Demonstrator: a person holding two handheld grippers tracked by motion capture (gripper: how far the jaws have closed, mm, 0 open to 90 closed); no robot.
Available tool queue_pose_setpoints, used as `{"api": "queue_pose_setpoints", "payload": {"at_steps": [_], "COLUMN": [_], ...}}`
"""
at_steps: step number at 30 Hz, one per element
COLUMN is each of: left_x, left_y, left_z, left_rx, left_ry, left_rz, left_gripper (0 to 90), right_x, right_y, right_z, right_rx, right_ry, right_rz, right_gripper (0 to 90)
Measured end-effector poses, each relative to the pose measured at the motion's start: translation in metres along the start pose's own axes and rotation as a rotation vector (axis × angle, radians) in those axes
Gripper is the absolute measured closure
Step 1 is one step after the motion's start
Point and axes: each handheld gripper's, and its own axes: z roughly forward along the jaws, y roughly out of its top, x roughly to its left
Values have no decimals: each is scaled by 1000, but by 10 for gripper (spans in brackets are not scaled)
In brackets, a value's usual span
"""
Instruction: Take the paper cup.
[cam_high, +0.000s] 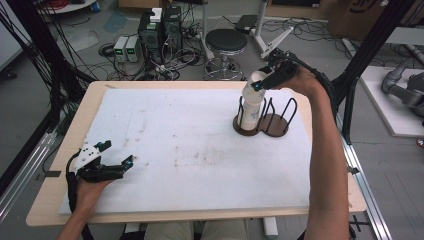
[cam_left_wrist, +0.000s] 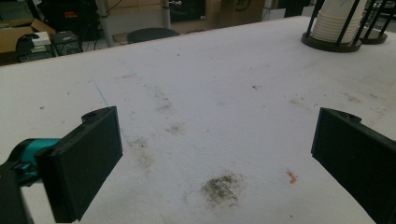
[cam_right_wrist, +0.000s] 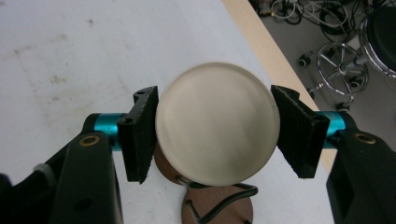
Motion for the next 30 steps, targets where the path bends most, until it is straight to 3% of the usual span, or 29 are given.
{"api": "queue_pose_setpoints", "payload": {"at_steps": [6,17,25,30], "left_x": [0,0,0,0], "left_y": [0,0,0,0], "left_z": [0,0,0,0], "left_rx": [2,5,8,7], "left_ry": [0,1,2,-1], "left_rz": [1,5,6,5], "left_gripper": [19,19,18,18], "right_x": [13,56,82,100], "right_y": [-6,-26,-33,-37], "right_z": [-16,-40,-40,-31], "right_rx": [-80,-267,-314,-376], "right_ry": [25,32,37,46], "right_rz": [29,51,50,71], "right_gripper": [368,368,368,368]}}
